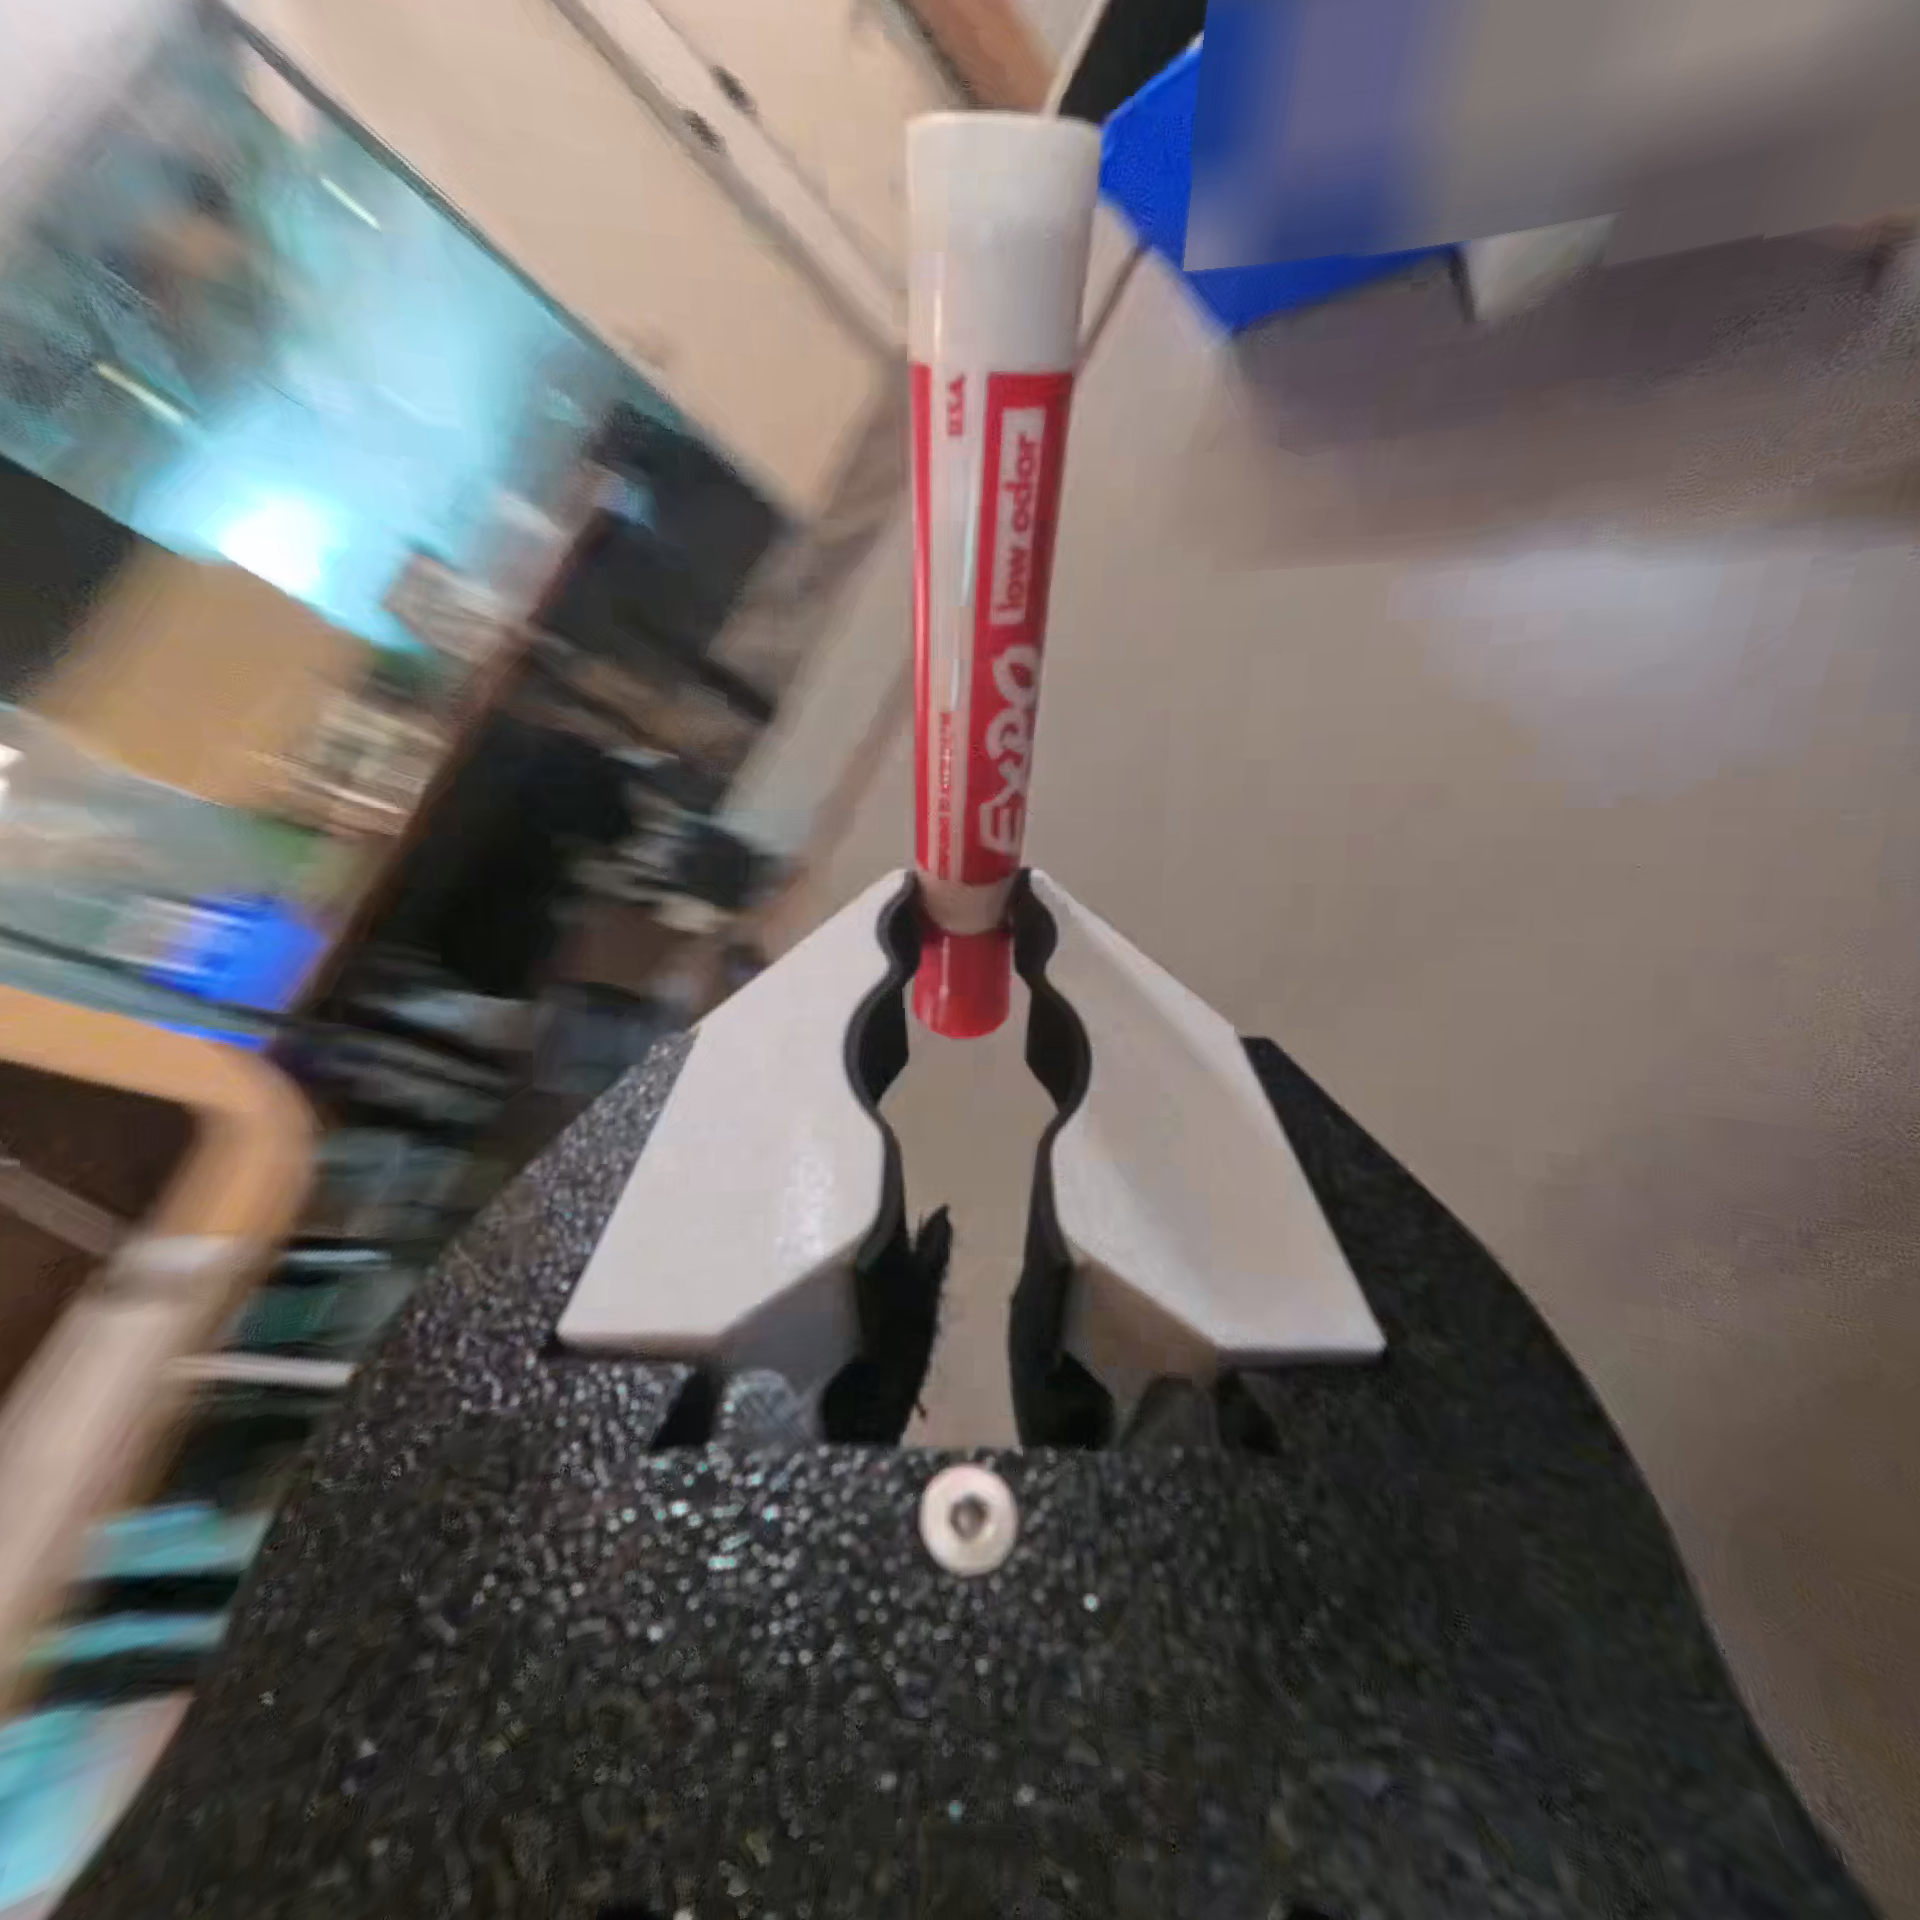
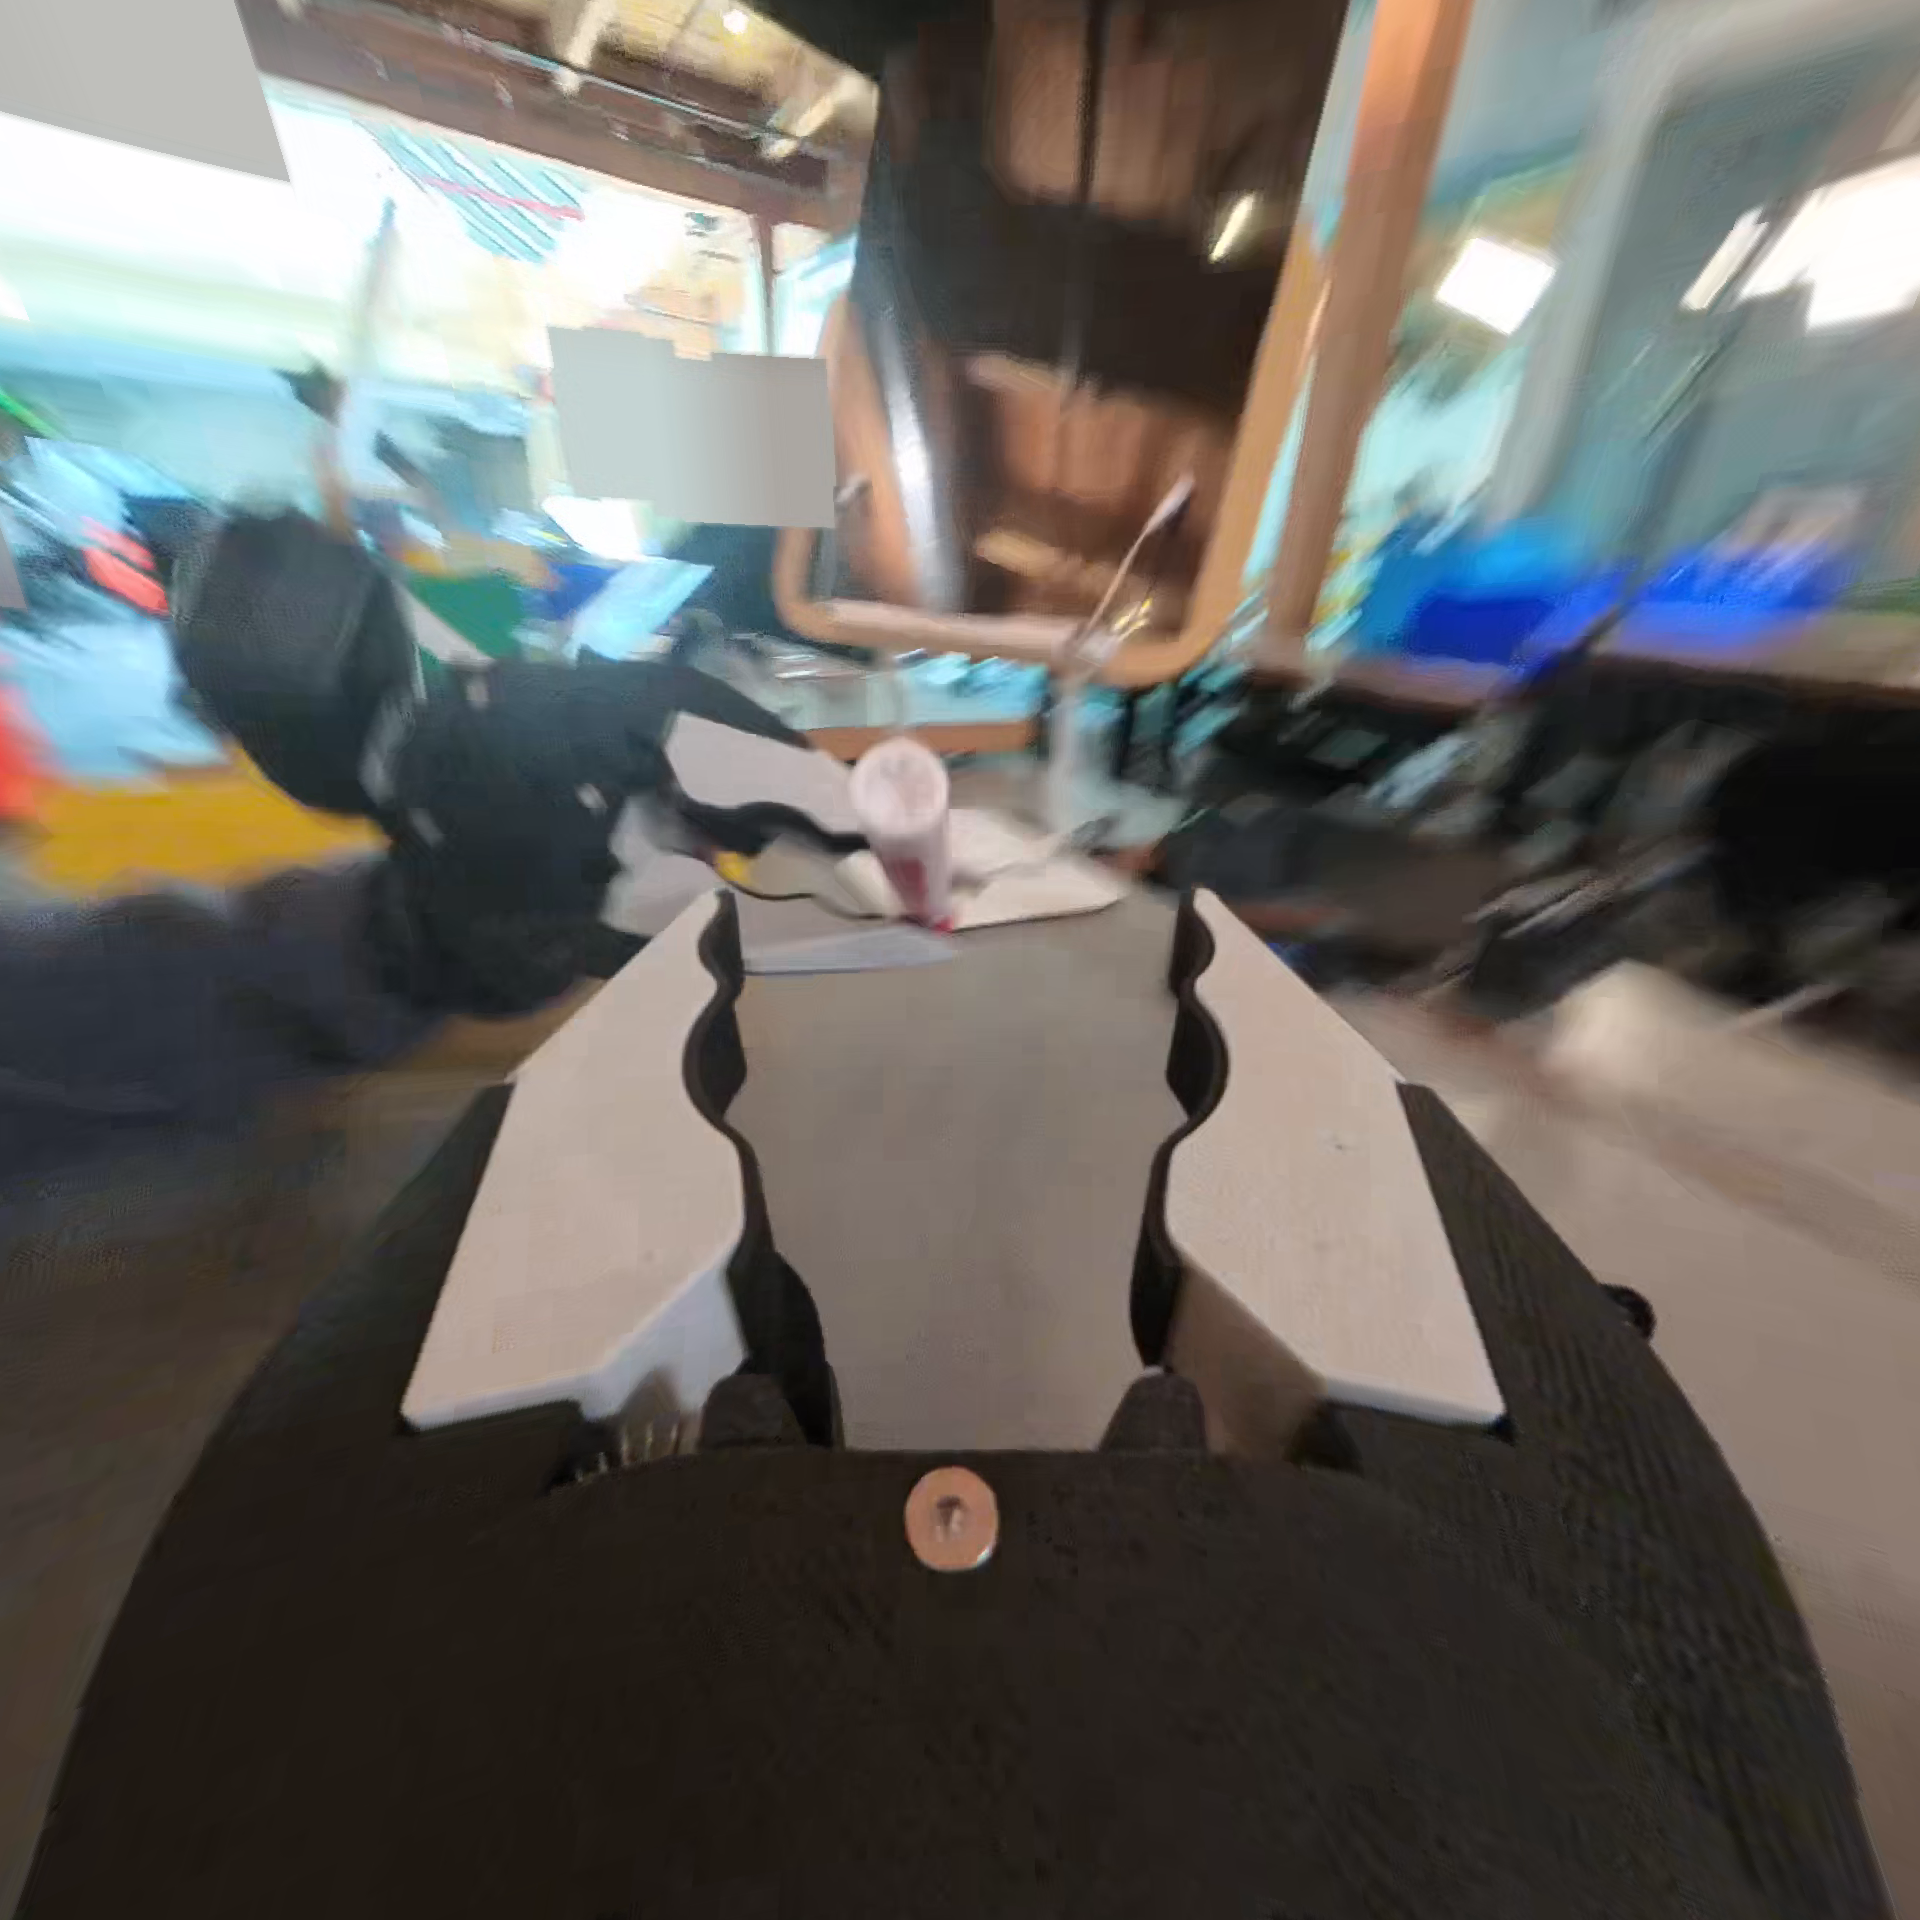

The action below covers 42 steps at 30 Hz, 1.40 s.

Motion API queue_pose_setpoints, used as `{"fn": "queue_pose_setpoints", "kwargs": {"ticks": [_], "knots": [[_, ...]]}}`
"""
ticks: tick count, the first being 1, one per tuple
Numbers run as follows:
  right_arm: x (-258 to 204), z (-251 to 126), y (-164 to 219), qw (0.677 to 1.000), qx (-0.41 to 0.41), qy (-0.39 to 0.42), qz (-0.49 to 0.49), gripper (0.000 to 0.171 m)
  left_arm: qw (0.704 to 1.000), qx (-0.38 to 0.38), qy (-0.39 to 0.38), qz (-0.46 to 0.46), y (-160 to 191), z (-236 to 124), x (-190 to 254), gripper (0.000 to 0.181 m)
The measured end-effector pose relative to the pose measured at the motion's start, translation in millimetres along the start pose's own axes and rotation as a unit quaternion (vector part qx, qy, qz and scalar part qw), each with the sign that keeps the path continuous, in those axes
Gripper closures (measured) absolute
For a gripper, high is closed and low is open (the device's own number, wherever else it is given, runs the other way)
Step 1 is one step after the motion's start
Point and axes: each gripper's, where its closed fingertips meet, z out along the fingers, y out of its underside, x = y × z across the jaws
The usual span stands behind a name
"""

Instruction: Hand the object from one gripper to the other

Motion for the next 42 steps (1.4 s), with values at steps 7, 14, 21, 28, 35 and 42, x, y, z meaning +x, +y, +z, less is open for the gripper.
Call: {"fn": "queue_pose_setpoints", "kwargs": {"ticks": [7,14,21,28,35,42], "knots": [[-20,4,17,0.764,-0.060,0.125,-0.630,0.084,0.778,-0.004,0.433,-0.455,-26,-36,68,0.166],[-41,13,39,0.671,-0.074,0.085,-0.733,0.130,0.675,-0.059,0.602,-0.422,-40,-73,130,0.166],[2,10,59,0.876,-0.208,0.103,-0.422,0.158,0.803,0.130,0.396,-0.426,-57,-34,50,0.057],[19,-2,103,0.918,-0.357,0.117,-0.128,0.158,0.933,0.143,0.186,-0.273,-44,-14,26,0.087],[-1,1,105,0.919,-0.367,0.077,-0.121,0.158,0.872,0.137,0.242,-0.403,-53,3,48,0.121],[-5,2,106,0.923,-0.361,0.066,-0.119,0.159,0.851,0.158,0.271,-0.421,-61,-1,52,0.165]]}}
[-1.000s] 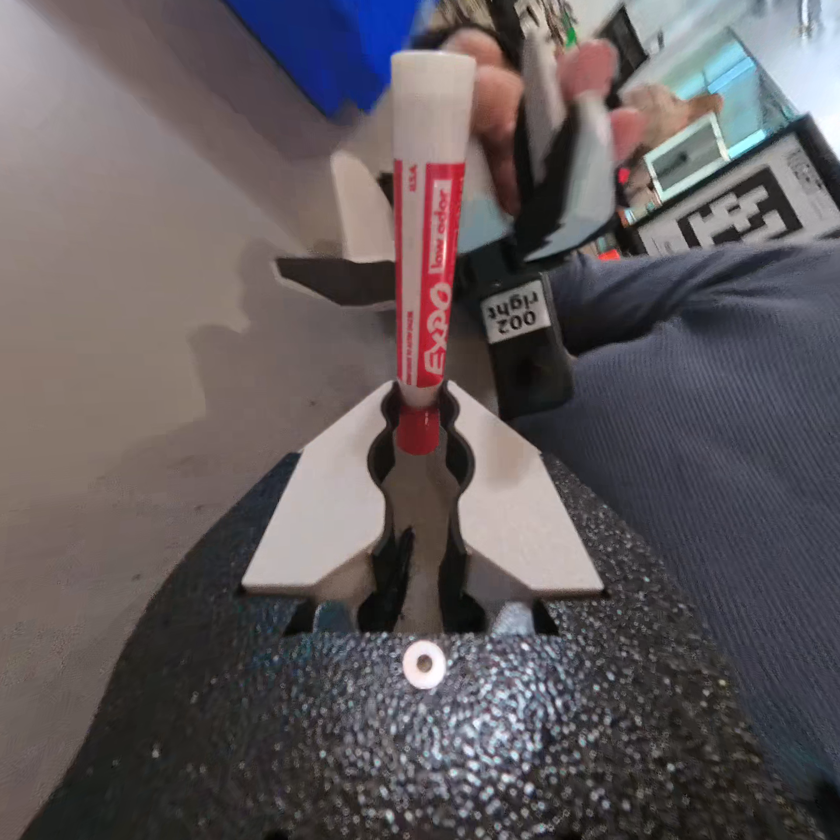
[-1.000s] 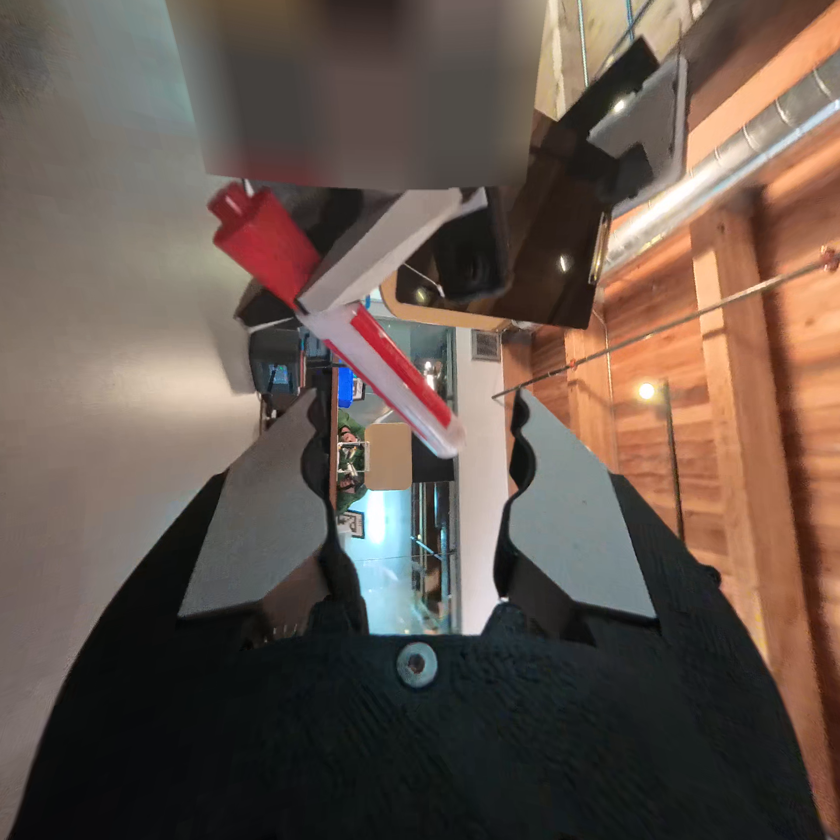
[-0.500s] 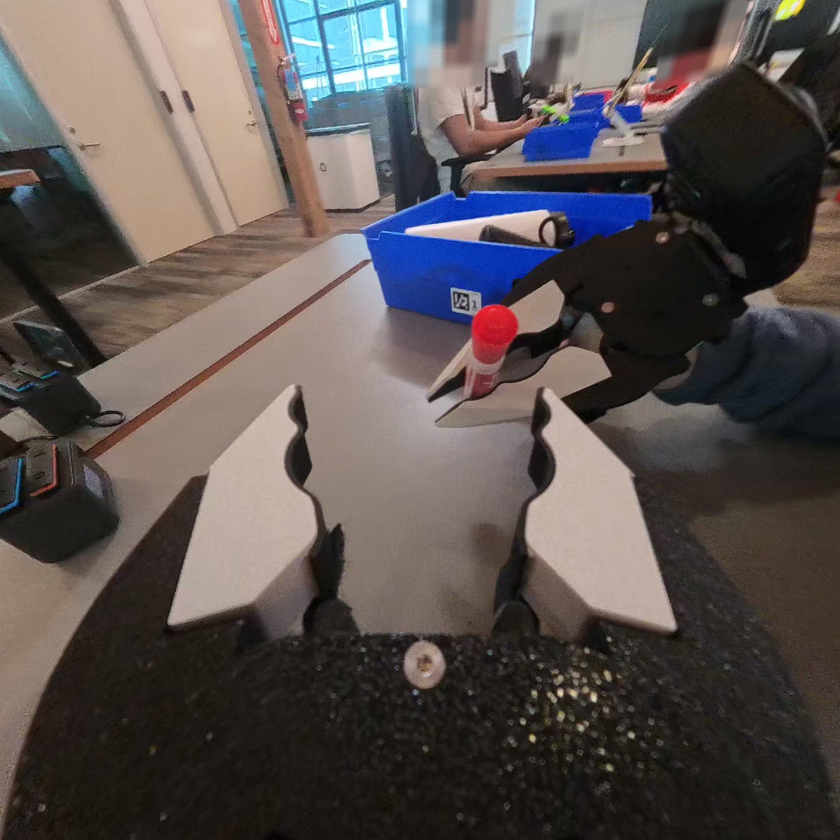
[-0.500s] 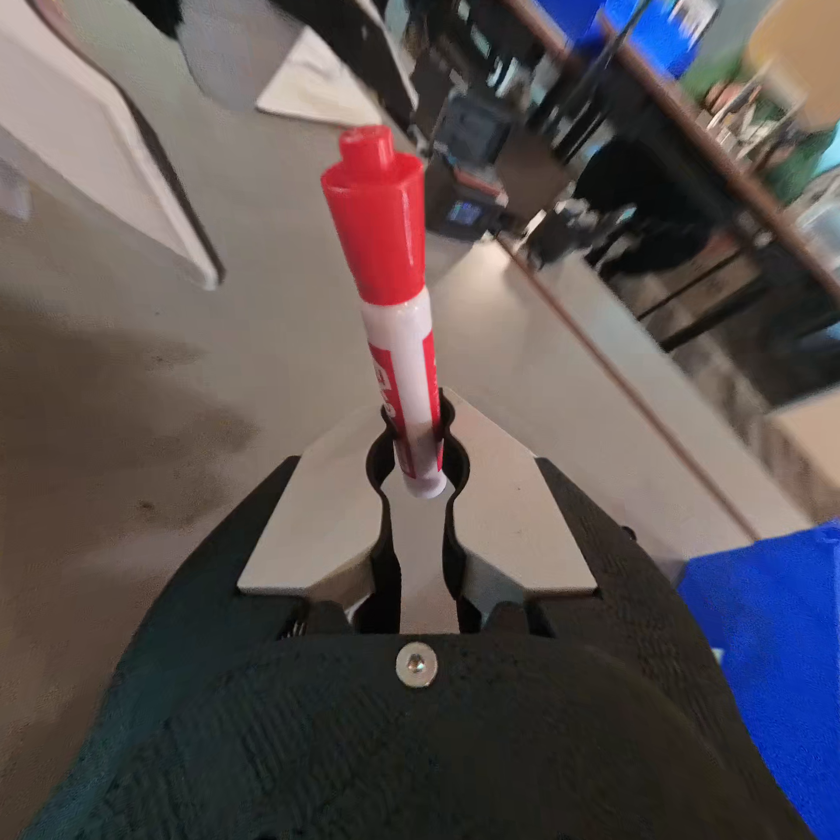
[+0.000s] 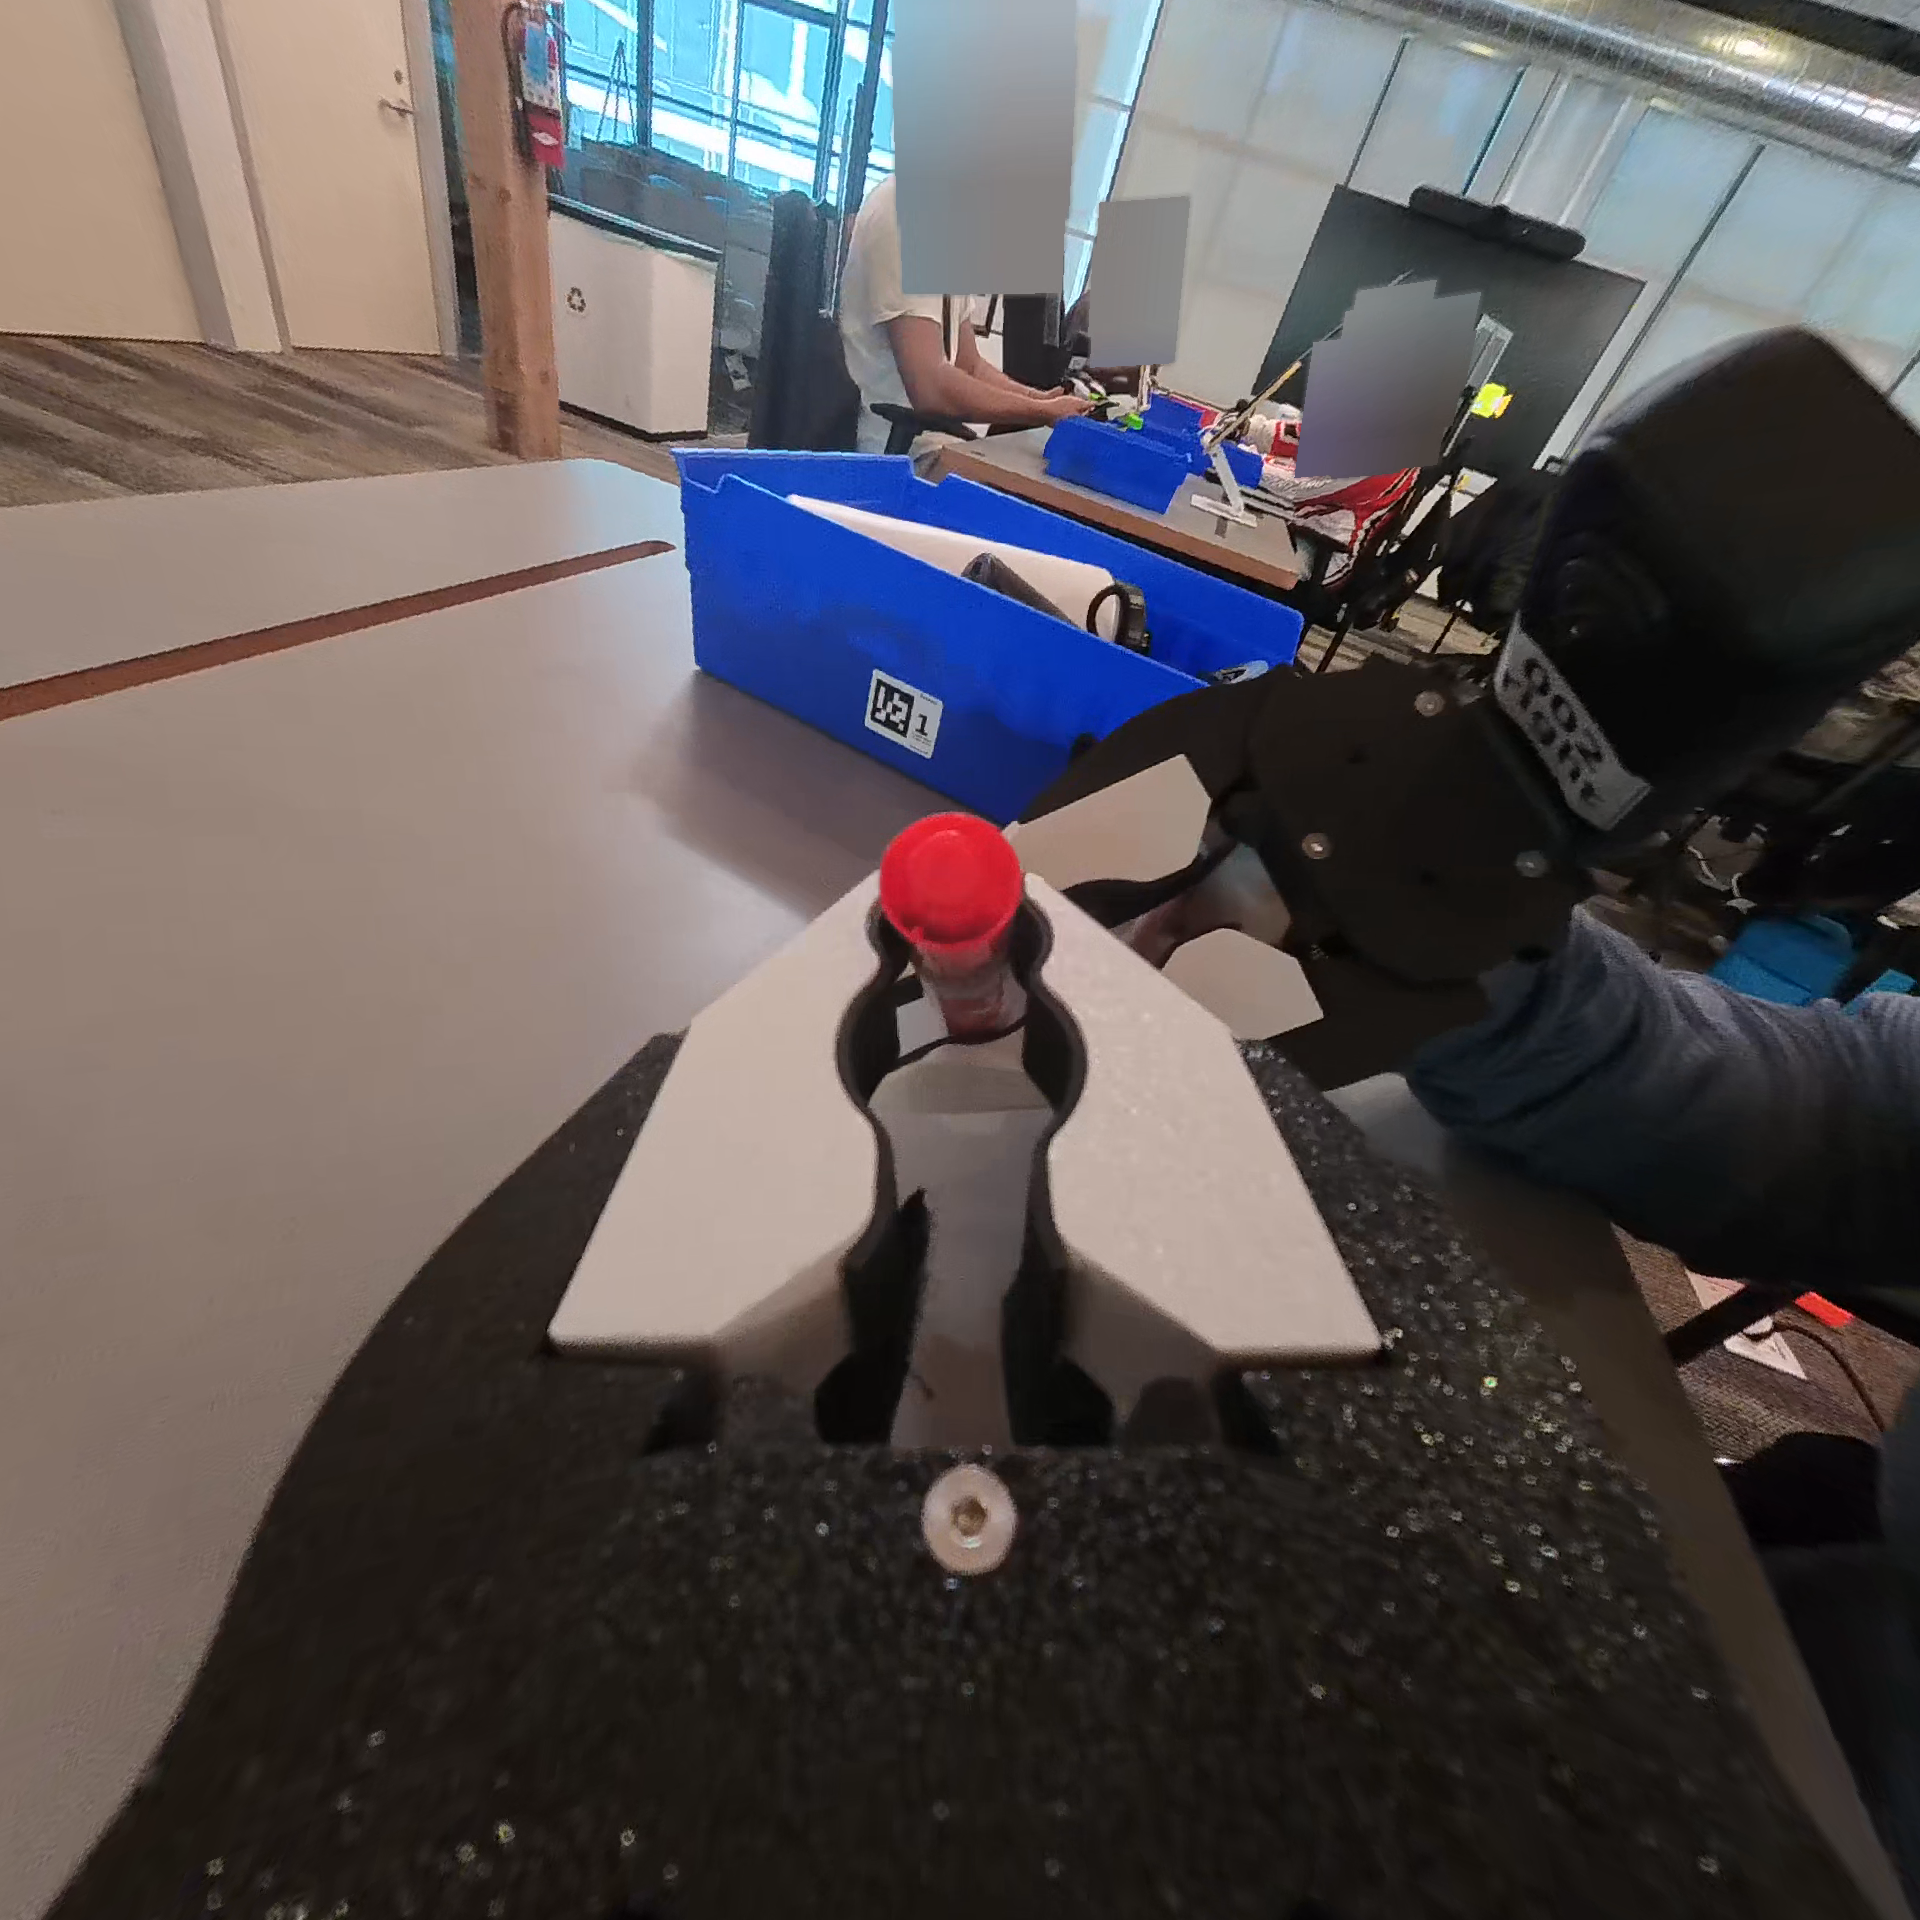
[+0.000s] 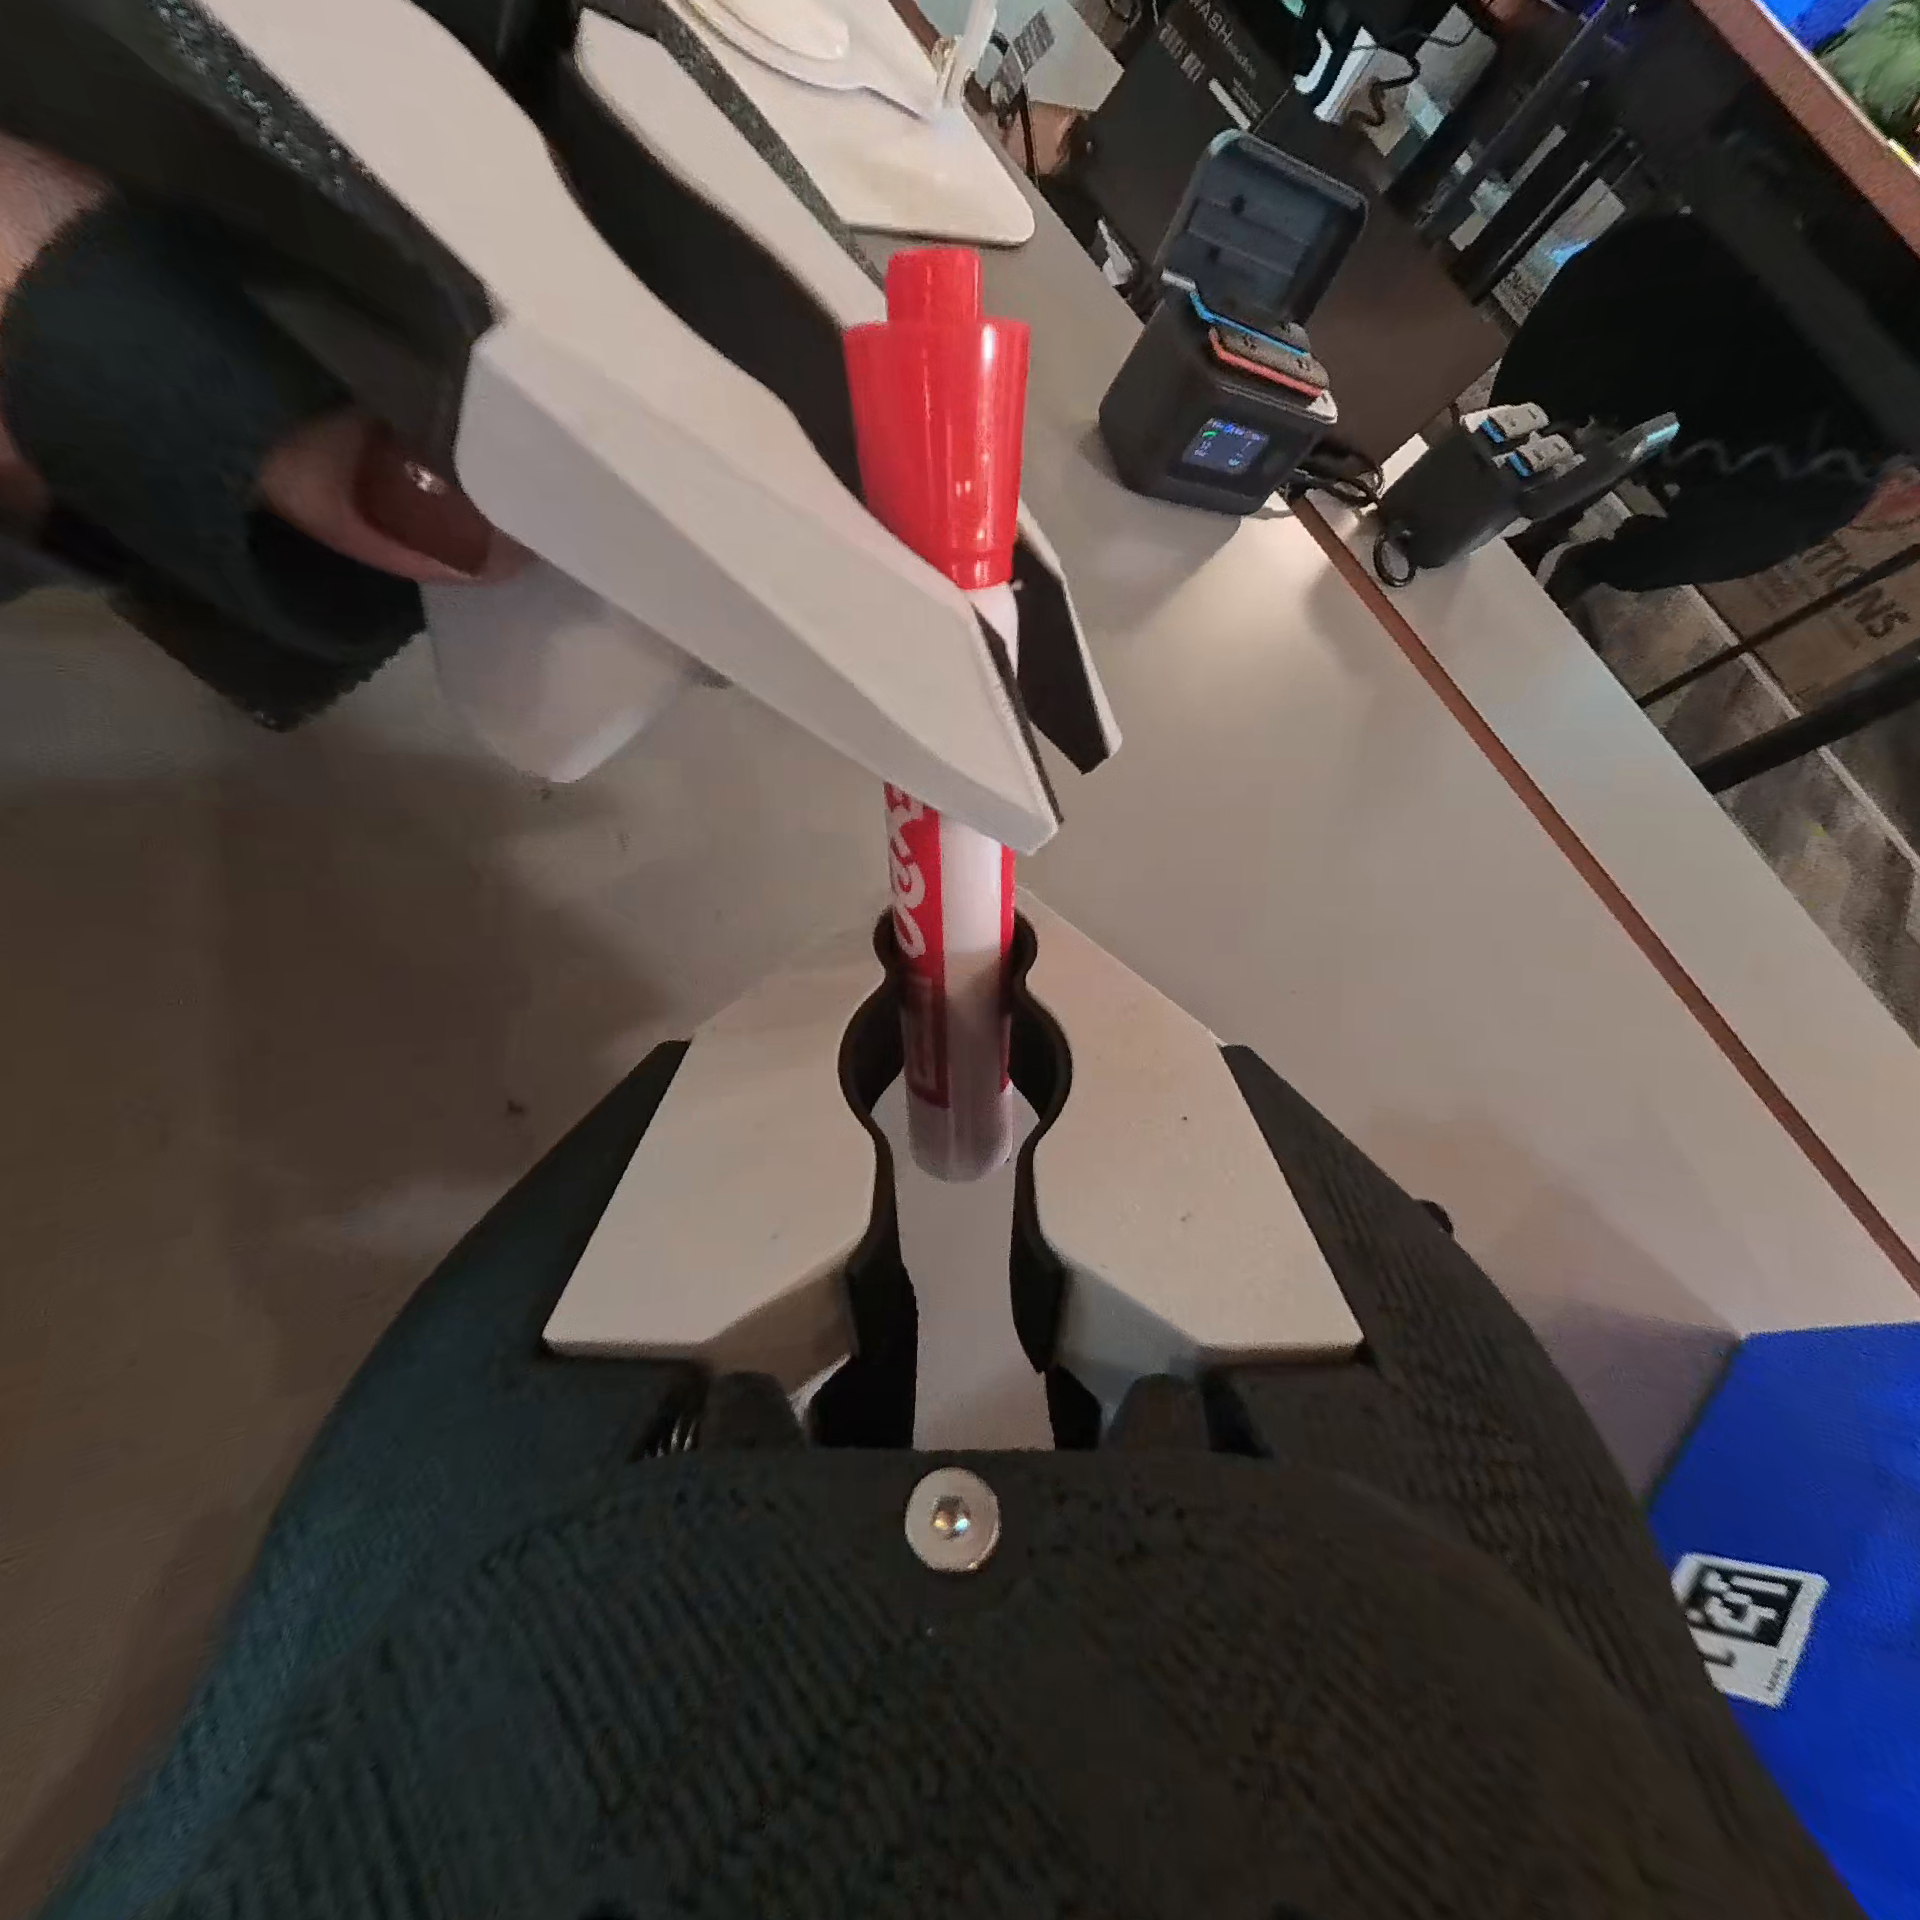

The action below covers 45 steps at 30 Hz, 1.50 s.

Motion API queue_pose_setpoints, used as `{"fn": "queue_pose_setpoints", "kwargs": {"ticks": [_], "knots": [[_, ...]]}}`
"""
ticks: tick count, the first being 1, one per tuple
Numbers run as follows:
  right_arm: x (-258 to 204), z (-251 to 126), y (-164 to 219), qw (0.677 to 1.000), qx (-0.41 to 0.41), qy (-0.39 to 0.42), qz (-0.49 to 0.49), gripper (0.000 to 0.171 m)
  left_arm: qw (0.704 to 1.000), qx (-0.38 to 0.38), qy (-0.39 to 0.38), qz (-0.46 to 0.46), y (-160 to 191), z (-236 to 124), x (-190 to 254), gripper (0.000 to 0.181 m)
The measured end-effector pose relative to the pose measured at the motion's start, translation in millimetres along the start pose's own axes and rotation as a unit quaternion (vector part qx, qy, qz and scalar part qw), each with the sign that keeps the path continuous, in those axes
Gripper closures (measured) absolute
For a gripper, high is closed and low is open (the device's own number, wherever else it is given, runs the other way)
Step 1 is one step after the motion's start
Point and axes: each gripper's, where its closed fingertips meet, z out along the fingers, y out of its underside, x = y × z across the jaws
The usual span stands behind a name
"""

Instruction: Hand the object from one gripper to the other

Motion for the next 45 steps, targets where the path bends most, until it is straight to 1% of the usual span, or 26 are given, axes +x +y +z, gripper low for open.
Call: {"fn": "queue_pose_setpoints", "kwargs": {"ticks": [2,3,5,7,8,11,13,14,15,16,18,20,21,22,23,24,25,26,28,33,35,38,40,42,43,45], "knots": [[3,-2,-6,1.000,0.026,0.010,-0.005,0.158,1.000,0.018,0.003,-0.016,-7,-3,-1,0.165],[5,-3,-10,0.999,0.039,0.020,-0.016,0.143,0.999,0.032,0.002,-0.030,-11,-6,-4,0.165],[12,-6,-17,0.995,0.062,0.054,-0.057,0.104,0.994,0.072,0.016,-0.085,-23,-13,-8,0.165],[20,-14,-29,0.980,0.096,0.114,-0.129,0.086,0.976,0.119,0.053,-0.177,-34,-22,-13,0.166],[24,-21,-38,0.964,0.120,0.160,-0.175,0.088,0.960,0.142,0.077,-0.230,-39,-26,-16,0.166],[28,-42,-59,0.902,0.159,0.272,-0.294,0.117,0.911,0.163,0.138,-0.353,-38,-31,-21,0.165],[23,-45,-64,0.881,0.162,0.291,-0.335,0.129,0.887,0.157,0.170,-0.400,-34,-29,-17,0.165],[20,-44,-64,0.878,0.162,0.288,-0.346,0.140,0.875,0.157,0.190,-0.417,-35,-29,-14,0.165],[17,-43,-63,0.876,0.160,0.283,-0.356,0.150,0.871,0.158,0.190,-0.424,-35,-29,-15,0.166],[15,-41,-61,0.880,0.152,0.272,-0.358,0.151,0.881,0.154,0.177,-0.411,-33,-29,-17,0.166],[15,-37,-57,0.906,0.143,0.238,-0.321,0.154,0.903,0.162,0.157,-0.366,-36,-30,-17,0.162],[24,-39,-55,0.933,0.134,0.215,-0.256,0.153,0.929,0.163,0.116,-0.310,-40,-30,-20,0.110],[33,-44,-54,0.944,0.124,0.213,-0.220,0.153,0.950,0.156,0.072,-0.260,-38,-30,-26,0.093],[44,-48,-51,0.955,0.108,0.210,-0.179,0.153,0.969,0.152,0.008,-0.196,-35,-32,-36,0.082],[54,-52,-46,0.967,0.086,0.202,-0.131,0.153,0.978,0.156,-0.066,-0.123,-34,-38,-49,0.081],[62,-57,-39,0.977,0.058,0.191,-0.079,0.153,0.976,0.164,-0.136,-0.052,-35,-47,-60,0.083],[71,-63,-32,0.982,0.033,0.183,-0.030,0.153,0.965,0.173,-0.196,0.012,-37,-57,-68,0.087],[81,-72,-27,0.982,0.013,0.186,0.011,0.153,0.951,0.181,-0.240,0.067,-39,-65,-71,0.090],[106,-97,-11,0.973,-0.031,0.218,0.068,0.153,0.935,0.172,-0.277,0.144,-38,-67,-72,0.093],[172,-167,47,0.915,-0.123,0.346,0.167,0.153,0.941,0.122,-0.258,0.182,-24,-45,-65,0.100],[186,-176,70,0.900,-0.150,0.361,0.194,0.153,0.940,0.115,-0.256,0.193,-23,-42,-63,0.100],[205,-175,100,0.884,-0.178,0.376,0.213,0.152,0.941,0.104,-0.249,0.203,-19,-37,-61,0.101],[213,-171,110,0.872,-0.184,0.392,0.227,0.118,0.942,0.096,-0.247,0.205,-17,-35,-61,0.100],[216,-166,104,0.870,-0.170,0.401,0.231,0.095,0.943,0.090,-0.248,0.205,-15,-33,-62,0.099],[217,-162,93,0.874,-0.148,0.407,0.220,0.090,0.943,0.090,-0.248,0.204,-15,-33,-62,0.100],[216,-148,59,0.891,-0.085,0.407,0.180,0.092,0.943,0.091,-0.250,0.202,-15,-33,-63,0.100]]}}
